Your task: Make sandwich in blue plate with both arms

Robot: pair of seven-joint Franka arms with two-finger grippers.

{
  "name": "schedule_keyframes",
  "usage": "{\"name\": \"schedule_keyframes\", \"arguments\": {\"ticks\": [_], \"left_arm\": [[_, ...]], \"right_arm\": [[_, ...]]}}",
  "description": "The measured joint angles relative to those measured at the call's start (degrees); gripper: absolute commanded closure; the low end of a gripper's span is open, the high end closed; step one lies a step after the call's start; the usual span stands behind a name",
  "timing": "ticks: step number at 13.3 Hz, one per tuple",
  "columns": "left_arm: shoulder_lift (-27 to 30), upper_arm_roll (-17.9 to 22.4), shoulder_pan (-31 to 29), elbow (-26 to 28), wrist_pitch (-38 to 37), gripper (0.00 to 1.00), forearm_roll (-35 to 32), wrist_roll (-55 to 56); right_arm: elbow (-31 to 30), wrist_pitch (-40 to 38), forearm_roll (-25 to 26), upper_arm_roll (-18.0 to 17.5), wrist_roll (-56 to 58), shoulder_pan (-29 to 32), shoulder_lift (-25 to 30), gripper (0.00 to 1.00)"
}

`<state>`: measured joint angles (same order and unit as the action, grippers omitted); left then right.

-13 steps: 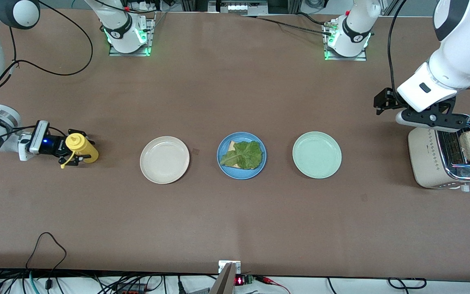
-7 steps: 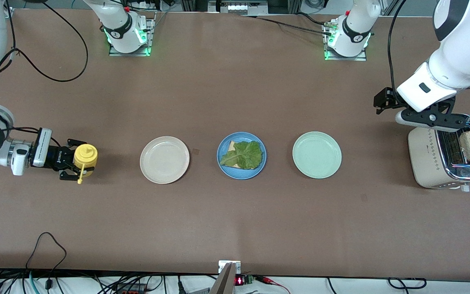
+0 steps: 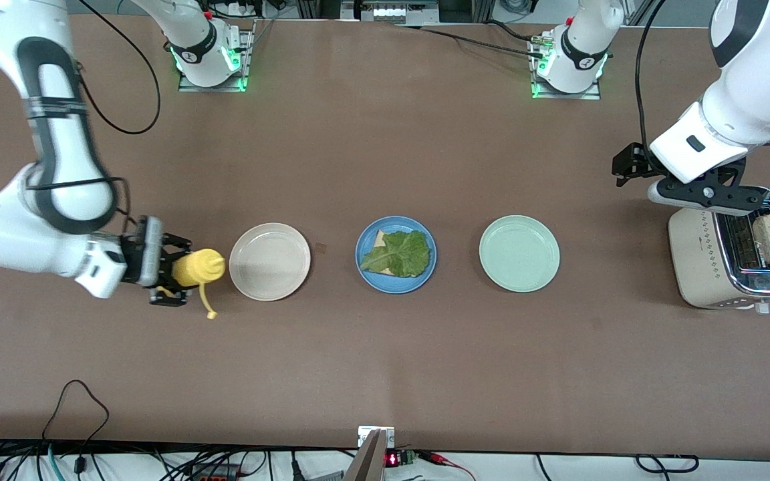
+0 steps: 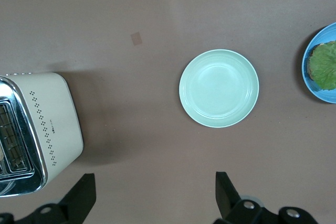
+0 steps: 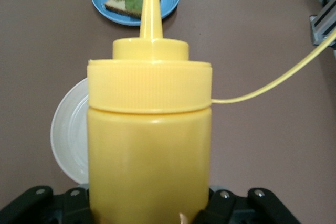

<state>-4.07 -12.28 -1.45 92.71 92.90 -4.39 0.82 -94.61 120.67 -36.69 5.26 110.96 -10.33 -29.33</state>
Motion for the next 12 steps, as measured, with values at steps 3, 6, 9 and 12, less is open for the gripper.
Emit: {"name": "schedule_keyframes", "arguments": {"ticks": [3, 6, 9, 12], "left_arm": [[0.0, 0.0, -0.01, 0.0, -0.04, 0.0, 0.0, 0.0], [0.0, 0.0, -0.01, 0.0, -1.08, 0.0, 0.0, 0.0], [0.0, 0.0, -0.01, 0.0, -1.47, 0.0, 0.0, 0.0], [0.0, 0.0, -0.01, 0.0, -1.68, 0.0, 0.0, 0.0]], "right_arm": [[-0.01, 5.07, 10.54, 0.03, -14.16, -7.8, -0.01, 1.0], [-0.02, 6.66, 18.9, 0.07, -26.76, -13.96, -0.02, 1.0], [-0.08, 6.95, 25.67, 0.99, -37.37, -20.32, -0.42, 1.0], [-0.19, 7.47, 30.7, 1.82, -44.77, -25.36, -2.04, 1.0]]}}
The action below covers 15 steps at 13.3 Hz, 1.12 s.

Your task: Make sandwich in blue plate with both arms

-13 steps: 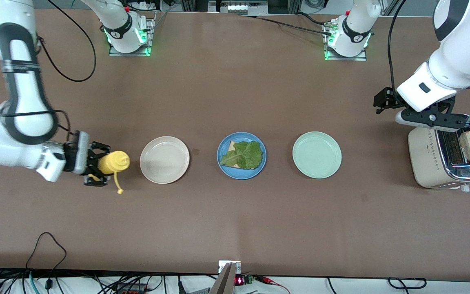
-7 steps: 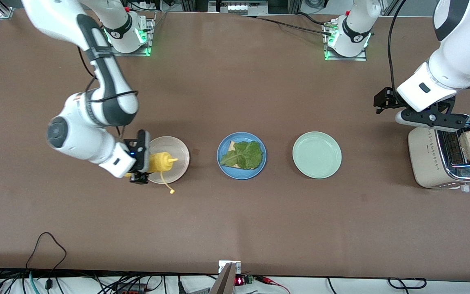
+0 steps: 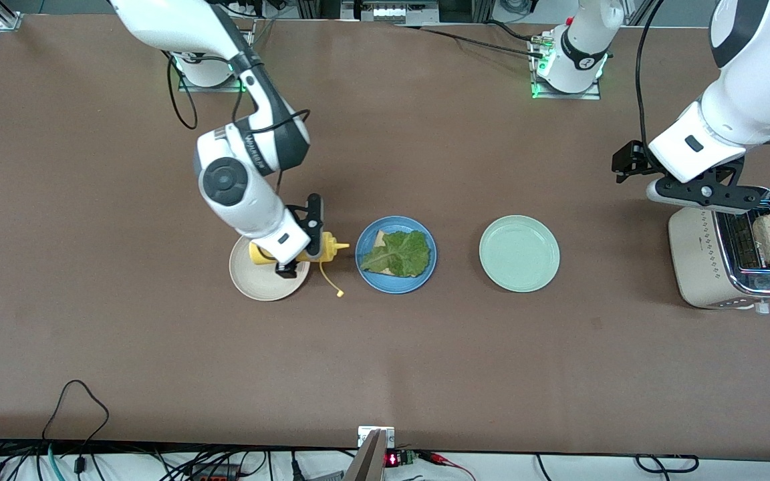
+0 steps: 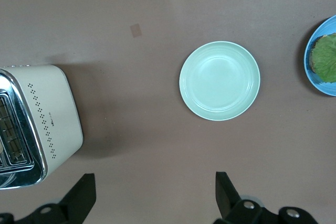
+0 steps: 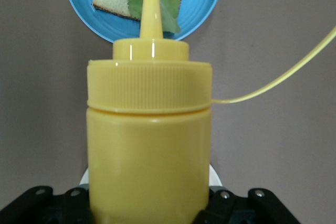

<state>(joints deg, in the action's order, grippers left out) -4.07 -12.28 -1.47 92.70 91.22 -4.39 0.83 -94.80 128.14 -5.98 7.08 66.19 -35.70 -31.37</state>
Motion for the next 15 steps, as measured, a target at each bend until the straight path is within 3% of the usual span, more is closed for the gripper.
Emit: {"name": "schedule_keyframes", "arguments": {"ticks": [7, 10, 12, 15], "left_arm": [[0.0, 0.0, 0.0, -0.48, -0.04, 0.0, 0.0, 0.0], [0.0, 0.0, 0.0, -0.56, -0.04, 0.0, 0.0, 0.0], [0.0, 0.0, 0.0, -0.58, -0.04, 0.0, 0.0, 0.0], [0.0, 0.0, 0.0, -0.61, -0.16, 0.0, 0.0, 0.0]], "right_arm": [[-0.03, 3.88, 7.44, 0.34, -10.35, -4.96, -4.85, 1.0], [0.04, 3.99, 8.03, 0.54, -11.18, -5.37, -5.08, 1.0], [0.51, 4.08, 8.02, 1.27, -11.12, -4.14, -4.84, 1.0], [1.0, 3.01, 5.48, 0.06, -4.62, 3.47, -1.6, 1.0]]}}
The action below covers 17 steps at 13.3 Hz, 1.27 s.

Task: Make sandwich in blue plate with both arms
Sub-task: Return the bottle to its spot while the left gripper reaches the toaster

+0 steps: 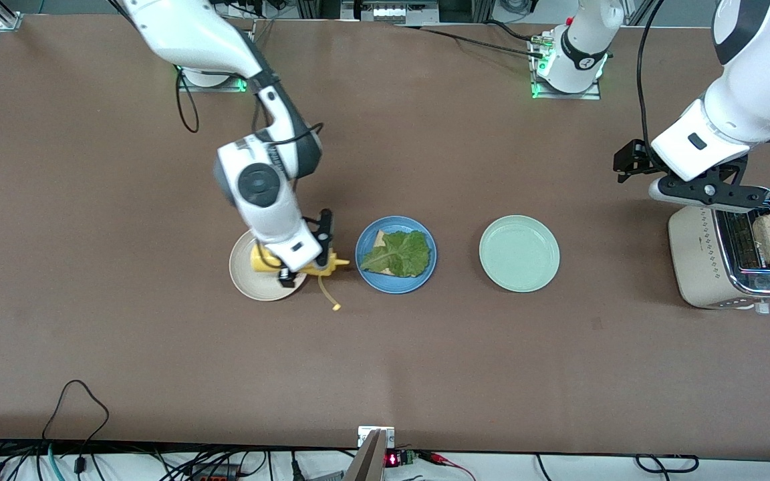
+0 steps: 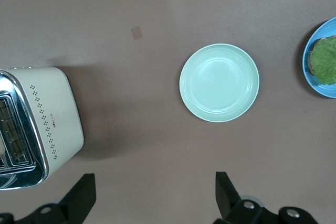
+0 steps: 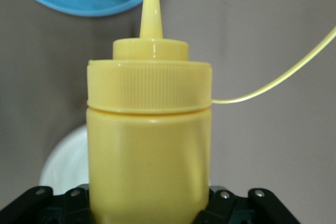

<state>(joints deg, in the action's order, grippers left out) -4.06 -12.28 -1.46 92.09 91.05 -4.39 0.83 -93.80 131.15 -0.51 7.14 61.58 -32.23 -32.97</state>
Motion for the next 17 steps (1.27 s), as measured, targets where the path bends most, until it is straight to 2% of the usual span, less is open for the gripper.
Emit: {"name": "schedule_keyframes", "arguments": {"ticks": [5, 10, 14, 17], "left_arm": [[0.0, 0.01, 0.0, -0.01, -0.22, 0.0, 0.0, 0.0], [0.0, 0.08, -0.05, -0.03, -0.83, 0.0, 0.0, 0.0], [-0.18, 1.03, -2.15, 0.01, -2.49, 0.0, -0.1, 0.0], [-1.83, 1.59, -7.49, 0.4, -2.82, 0.0, -0.31, -0.06]], "right_arm": [[0.02, -11.6, -15.37, -2.57, 27.36, 17.64, 7.37, 1.0], [-0.16, -24.61, -25.29, -8.23, 52.58, 38.61, 10.73, 1.0], [-1.6, -33.62, -34.85, -9.11, 71.08, 51.95, 9.18, 1.0], [-2.3, -39.9, -42.48, -9.27, 81.41, 59.72, 3.46, 1.0]]}}
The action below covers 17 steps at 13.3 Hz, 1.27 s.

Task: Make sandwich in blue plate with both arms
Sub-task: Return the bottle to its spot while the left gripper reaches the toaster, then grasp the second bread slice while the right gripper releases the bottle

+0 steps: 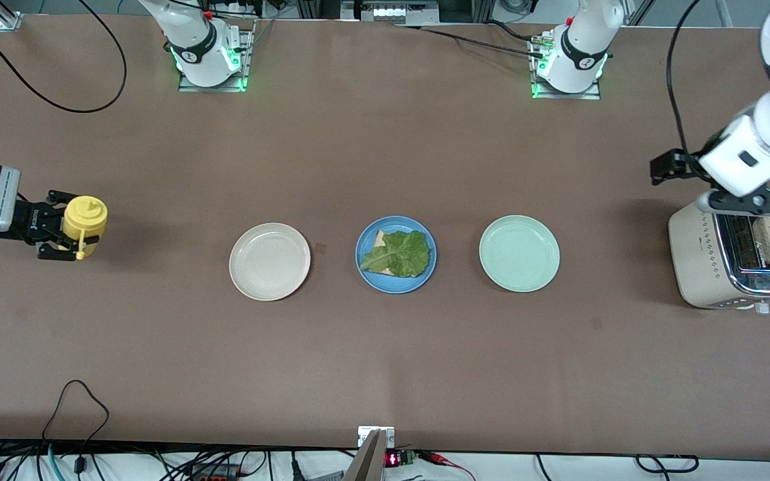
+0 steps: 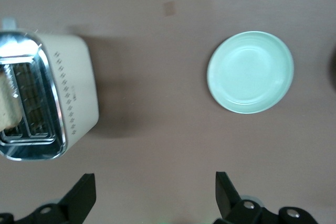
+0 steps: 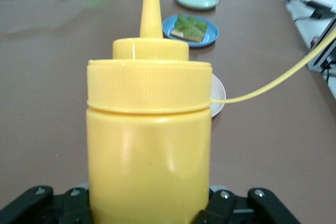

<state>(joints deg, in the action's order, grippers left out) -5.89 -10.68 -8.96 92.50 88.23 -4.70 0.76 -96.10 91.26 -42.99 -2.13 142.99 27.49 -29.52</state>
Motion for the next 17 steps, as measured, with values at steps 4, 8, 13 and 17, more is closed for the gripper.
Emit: {"name": "schedule_keyframes", "arguments": {"ticks": [4, 8, 13, 17], "left_arm": [[-5.19, 0.26, -7.2, 0.24, 0.01, 0.0, -5.06, -5.14], [-9.21, 0.36, -14.1, -0.13, 3.22, 0.0, -9.04, -14.72], [-13.72, 0.42, -21.3, -3.62, 8.81, 0.0, -9.05, -23.45], [-18.14, 0.36, -22.3, -4.36, 15.35, 0.29, -9.05, -25.78]], "right_arm": [[0.37, -4.41, -7.2, -0.2, 7.51, 4.13, -9.4, 1.0], [1.97, -6.96, -11.49, -0.94, 11.05, 4.59, -15.96, 1.0], [4.68, -10.14, -14.23, -1.26, 11.94, 5.63, -22.87, 0.9], [5.11, -10.79, -14.44, -1.38, 11.93, 6.45, -24.07, 0.0]]}}
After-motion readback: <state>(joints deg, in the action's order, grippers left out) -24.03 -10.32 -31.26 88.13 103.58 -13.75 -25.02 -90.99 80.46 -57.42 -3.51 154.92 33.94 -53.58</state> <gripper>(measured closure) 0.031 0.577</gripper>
